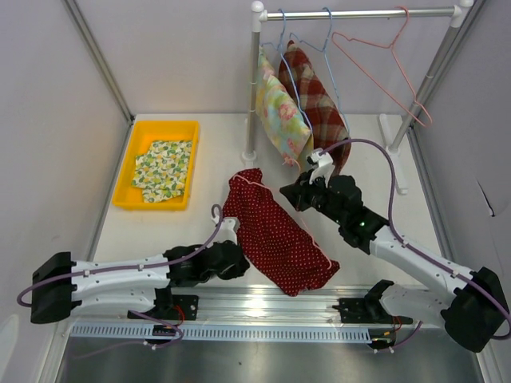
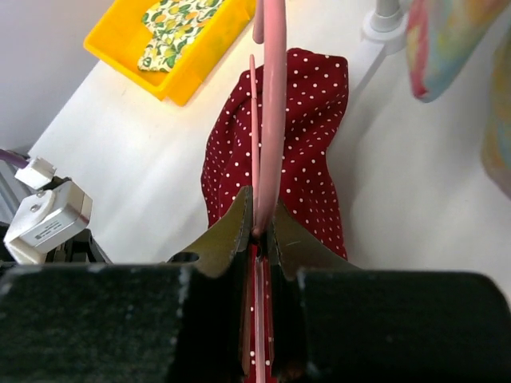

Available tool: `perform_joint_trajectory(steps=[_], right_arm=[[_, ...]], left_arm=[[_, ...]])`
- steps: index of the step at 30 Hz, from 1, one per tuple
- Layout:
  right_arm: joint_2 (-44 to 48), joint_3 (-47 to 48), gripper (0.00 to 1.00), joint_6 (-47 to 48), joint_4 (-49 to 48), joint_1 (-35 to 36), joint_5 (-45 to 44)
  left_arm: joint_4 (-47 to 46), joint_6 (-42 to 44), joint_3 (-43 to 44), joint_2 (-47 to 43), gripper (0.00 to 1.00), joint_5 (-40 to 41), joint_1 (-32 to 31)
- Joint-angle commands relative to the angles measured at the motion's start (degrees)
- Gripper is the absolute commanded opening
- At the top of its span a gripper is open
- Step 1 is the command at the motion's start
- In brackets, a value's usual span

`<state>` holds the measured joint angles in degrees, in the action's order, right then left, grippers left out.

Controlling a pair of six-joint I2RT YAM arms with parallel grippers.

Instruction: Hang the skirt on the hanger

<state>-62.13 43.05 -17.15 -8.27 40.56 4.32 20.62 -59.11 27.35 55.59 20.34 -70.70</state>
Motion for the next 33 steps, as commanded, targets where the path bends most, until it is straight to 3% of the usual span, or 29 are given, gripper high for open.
perform_joint_trajectory(steps=[1,3,8,15,20,25,33], right_arm=[[-1.41,-2.00,0.00,-3.15,-6.39,1.45,-2.55],[-2.82,-2.27,0.00,-3.95,-7.02,1.72,-3.08],[-6.25,4.31,0.00,-5.26,-1.41,2.68,-6.23],[-6.95,13.64,0.00,-4.74,10.29,4.88,-12.57],[-7.48,15.05,0.00,-4.65,11.70,4.88,-12.67],[-7.13,16.19,0.00,-4.91,13.63,4.88,-13.19],[-6.87,17.95,0.00,-4.65,15.56,4.88,-13.19]], left_arm=[[-5.48,6.45,4.01,-1.54,0.27,-1.61,-0.66],[-9.45,10.13,5.34,0.03,0.36,0.04,-4.70],[-13.67,17.44,14.46,9.52,0.45,5.39,-12.60],[-22.90,23.77,18.60,12.95,0.53,2.96,-14.55],[-22.99,28.52,22.65,18.31,0.55,4.53,-18.68],[-20.28,28.00,26.68,23.59,0.56,10.14,-20.27],[-9.65,25.89,32.50,29.31,0.55,21.05,-22.20]])
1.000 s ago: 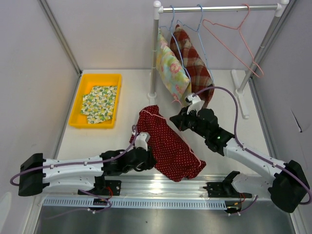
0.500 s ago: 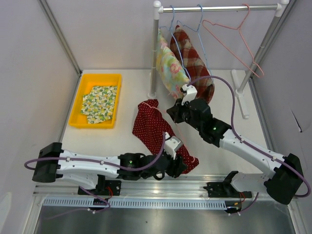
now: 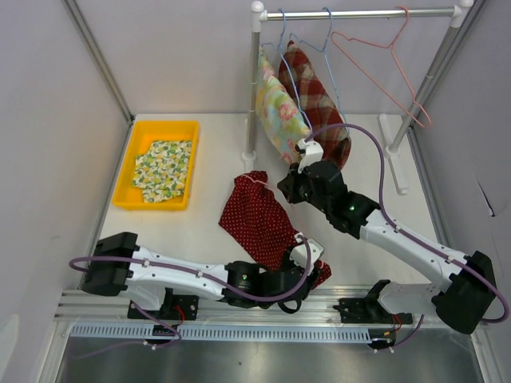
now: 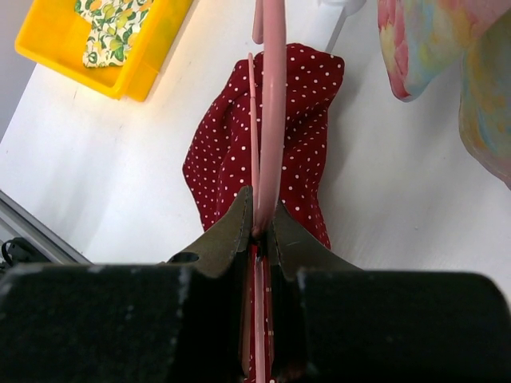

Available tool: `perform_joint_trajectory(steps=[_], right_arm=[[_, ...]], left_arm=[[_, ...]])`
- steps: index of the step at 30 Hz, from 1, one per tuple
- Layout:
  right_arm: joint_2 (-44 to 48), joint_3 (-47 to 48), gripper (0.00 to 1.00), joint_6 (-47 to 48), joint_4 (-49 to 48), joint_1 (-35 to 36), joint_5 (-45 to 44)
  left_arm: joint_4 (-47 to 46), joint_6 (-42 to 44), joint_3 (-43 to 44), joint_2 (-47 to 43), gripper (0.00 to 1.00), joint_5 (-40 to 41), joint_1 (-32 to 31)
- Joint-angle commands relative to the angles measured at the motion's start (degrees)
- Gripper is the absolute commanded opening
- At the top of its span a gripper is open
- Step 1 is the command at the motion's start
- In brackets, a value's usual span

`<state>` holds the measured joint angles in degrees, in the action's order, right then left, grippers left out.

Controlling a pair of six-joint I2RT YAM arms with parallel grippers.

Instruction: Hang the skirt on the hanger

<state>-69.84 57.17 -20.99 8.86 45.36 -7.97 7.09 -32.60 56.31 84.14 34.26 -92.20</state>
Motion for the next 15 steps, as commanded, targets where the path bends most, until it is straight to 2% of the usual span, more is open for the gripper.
perform_joint_trajectory(steps=[1,2,4,8,11,15], right_arm=[[0.76,4.09,0.00,-0.89,-1.48,0.08,-0.82],[0.76,4.35,0.00,-1.07,-1.31,0.08,-0.74],[0.76,4.71,0.00,-1.24,-0.86,0.08,-0.73],[0.59,5.41,0.00,-1.24,-0.60,0.16,-0.82],[0.06,6.02,0.00,-0.89,-0.51,-0.19,-1.35],[-1.17,7.25,0.00,-0.54,-0.43,-1.07,-1.44]], left_arm=[[4.24,-0.62,3.89,0.94,0.55,8.09,-0.78],[4.33,-0.36,4.15,1.20,0.55,8.45,-0.78],[4.16,0.08,4.15,1.56,0.47,8.98,-0.78],[4.42,0.87,4.94,1.21,0.16,9.95,-0.87],[3.46,2.71,5.03,-0.81,0.00,9.42,-1.31],[2.84,5.17,5.56,-3.54,0.00,8.90,-2.45]])
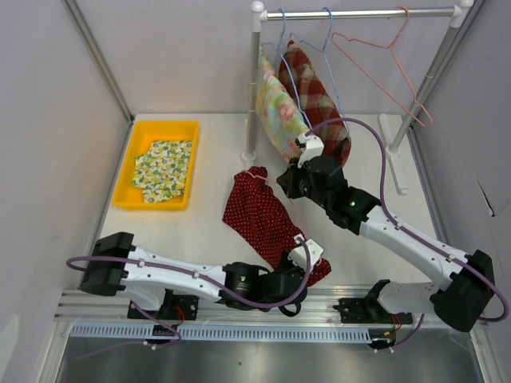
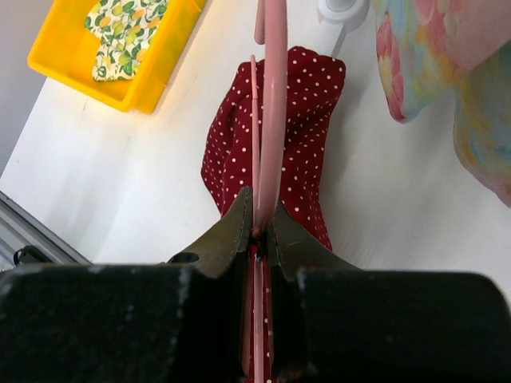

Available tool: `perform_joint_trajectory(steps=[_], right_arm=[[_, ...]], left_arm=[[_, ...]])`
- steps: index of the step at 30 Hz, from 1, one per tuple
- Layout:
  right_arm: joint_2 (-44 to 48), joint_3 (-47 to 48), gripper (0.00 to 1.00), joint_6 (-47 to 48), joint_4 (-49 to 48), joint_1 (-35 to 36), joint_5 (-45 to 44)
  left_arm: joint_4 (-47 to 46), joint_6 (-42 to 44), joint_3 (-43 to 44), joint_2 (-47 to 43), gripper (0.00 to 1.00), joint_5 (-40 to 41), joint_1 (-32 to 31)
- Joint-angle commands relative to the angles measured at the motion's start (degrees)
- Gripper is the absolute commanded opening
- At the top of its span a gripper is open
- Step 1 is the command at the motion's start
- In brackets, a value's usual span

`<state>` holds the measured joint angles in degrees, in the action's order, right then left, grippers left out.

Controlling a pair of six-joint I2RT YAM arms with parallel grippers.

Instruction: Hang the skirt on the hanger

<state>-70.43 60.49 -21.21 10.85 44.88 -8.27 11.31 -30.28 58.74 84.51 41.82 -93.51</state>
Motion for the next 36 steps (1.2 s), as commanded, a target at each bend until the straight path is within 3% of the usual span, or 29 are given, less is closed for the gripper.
perform_joint_trajectory(steps=[1,6,8,13,16,21,24,30,34,36], right_arm=[[-1.02,4.20,0.00,-0.06,-2.33,-0.76,-1.39],[-2.95,7.79,0.00,-1.20,-0.57,-2.78,-0.95],[-3.22,9.81,0.00,-1.72,1.18,-2.78,-1.39],[-4.45,17.71,0.00,-3.04,5.93,-2.70,-3.06],[-5.06,20.19,0.00,-3.75,7.69,-2.43,-4.21],[-5.06,22.30,0.00,-3.74,6.81,-0.68,-7.89],[-6.12,24.93,0.00,-5.15,8.31,-0.50,-9.74],[-8.05,30.55,0.00,-7.44,12.17,1.43,-14.14],[-8.14,31.01,0.00,-8.14,12.62,3.36,-17.29],[-8.05,30.48,0.00,-8.76,12.35,4.77,-18.18]], left_arm=[[-2.16,4.17,3.22,-5.22,0.00,0.63,-1.67],[-1.91,3.23,2.52,-7.43,0.00,-1.75,-3.07],[-3.30,1.29,-1.42,-9.87,0.05,-0.87,-3.34],[-10.33,-6.54,-13.62,-17.87,0.40,1.15,-4.22],[-16.75,-8.38,-19.52,-22.28,0.47,1.59,-5.18],[-19.39,-8.91,-22.09,-21.86,0.49,3.61,-7.11],[-19.40,-13.63,-22.96,-20.00,0.52,9.67,-8.35],[-37.05,-23.50,-37.90,-25.79,0.61,13.98,-8.26],[-32.33,-27.54,-37.39,-25.98,0.62,17.32,-8.52],[-35.55,-27.73,-37.82,-25.01,0.63,18.81,-8.88]])
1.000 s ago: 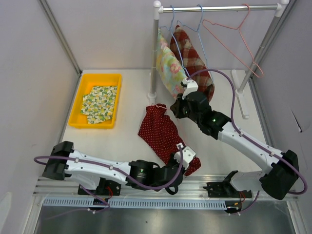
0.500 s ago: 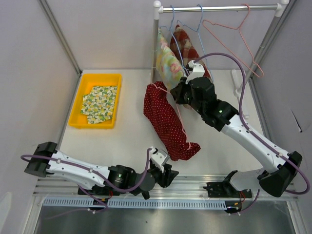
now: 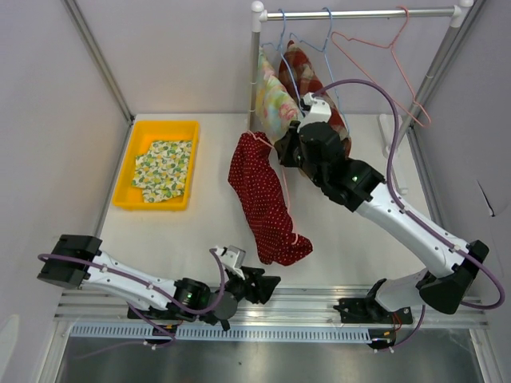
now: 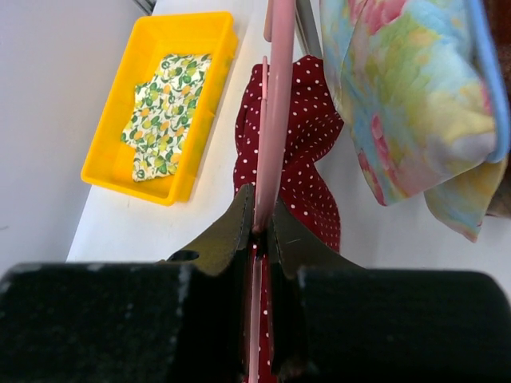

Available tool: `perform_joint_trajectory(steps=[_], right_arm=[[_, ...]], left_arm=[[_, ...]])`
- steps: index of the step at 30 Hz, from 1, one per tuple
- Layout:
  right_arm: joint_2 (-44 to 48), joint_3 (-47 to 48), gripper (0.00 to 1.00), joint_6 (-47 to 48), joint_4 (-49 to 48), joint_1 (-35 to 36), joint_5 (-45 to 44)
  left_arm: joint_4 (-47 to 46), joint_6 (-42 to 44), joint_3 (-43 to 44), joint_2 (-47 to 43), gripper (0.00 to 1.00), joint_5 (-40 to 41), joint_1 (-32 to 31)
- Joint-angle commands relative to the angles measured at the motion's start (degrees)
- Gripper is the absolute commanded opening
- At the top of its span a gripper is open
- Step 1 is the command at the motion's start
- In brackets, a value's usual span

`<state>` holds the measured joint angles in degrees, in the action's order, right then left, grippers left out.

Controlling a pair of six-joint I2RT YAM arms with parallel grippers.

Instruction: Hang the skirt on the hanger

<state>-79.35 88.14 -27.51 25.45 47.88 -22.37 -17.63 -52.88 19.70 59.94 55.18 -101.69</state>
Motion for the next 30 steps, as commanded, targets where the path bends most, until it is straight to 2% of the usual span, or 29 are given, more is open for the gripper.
perform_joint_trajectory(steps=[1,7,8,9,12,15,17,22,23,24,25,26,29,30], right_arm=[[0.95,2.22,0.00,-2.72,-2.42,2.30,-4.69],[1.13,1.16,0.00,-4.66,-3.39,5.03,-7.16],[1.30,0.81,0.00,-4.75,-3.74,5.38,-7.51],[1.22,0.81,0.00,-5.10,-3.83,5.73,-7.95],[0.69,0.98,0.00,-5.36,-3.74,7.14,-8.91],[0.43,0.81,0.00,-5.28,-3.74,8.90,-10.93],[0.42,0.55,0.00,-5.45,-3.57,9.77,-11.73],[0.78,-0.34,0.00,-5.80,-3.92,11.10,-13.14],[0.78,-0.34,0.00,-5.98,-3.83,11.27,-13.31],[0.86,-0.25,0.00,-5.98,-3.92,11.36,-13.49],[0.78,-0.25,0.00,-5.98,-4.09,11.36,-13.66],[0.78,-0.16,0.00,-5.98,-4.18,11.53,-14.19],[0.69,0.02,0.00,-5.89,-4.45,11.54,-15.33],[0.78,0.02,0.00,-5.63,-4.71,11.54,-15.68]], left_arm=[[-8.46,-4.86,1.13,-0.01,0.68,6.51,-0.70],[-9.44,-9.78,1.30,2.20,0.70,12.05,-0.79],[-11.27,-8.04,0.34,2.28,0.70,12.75,-0.79],[-14.25,-7.68,-0.36,2.46,0.75,13.20,-0.79],[-13.22,-8.73,0.16,2.81,0.76,14.95,-0.79],[-20.93,-5.13,-1.77,2.90,0.79,15.66,-1.05],[-14.66,-10.18,-0.37,2.55,0.80,16.97,-1.32],[-8.50,-16.52,0.07,2.55,0.75,18.82,-1.58],[-2.12,-21.60,1.55,2.72,0.70,19.17,-1.58],[-0.15,-22.87,2.00,2.81,0.54,19.53,-1.58],[1.44,-23.84,2.35,2.90,0.44,19.44,-1.58],[2.50,-24.45,2.79,2.81,0.28,19.18,-1.58],[2.51,-25.33,2.10,2.81,0.02,18.13,-1.58],[2.51,-25.69,2.09,2.72,0.00,17.77,-1.58]])
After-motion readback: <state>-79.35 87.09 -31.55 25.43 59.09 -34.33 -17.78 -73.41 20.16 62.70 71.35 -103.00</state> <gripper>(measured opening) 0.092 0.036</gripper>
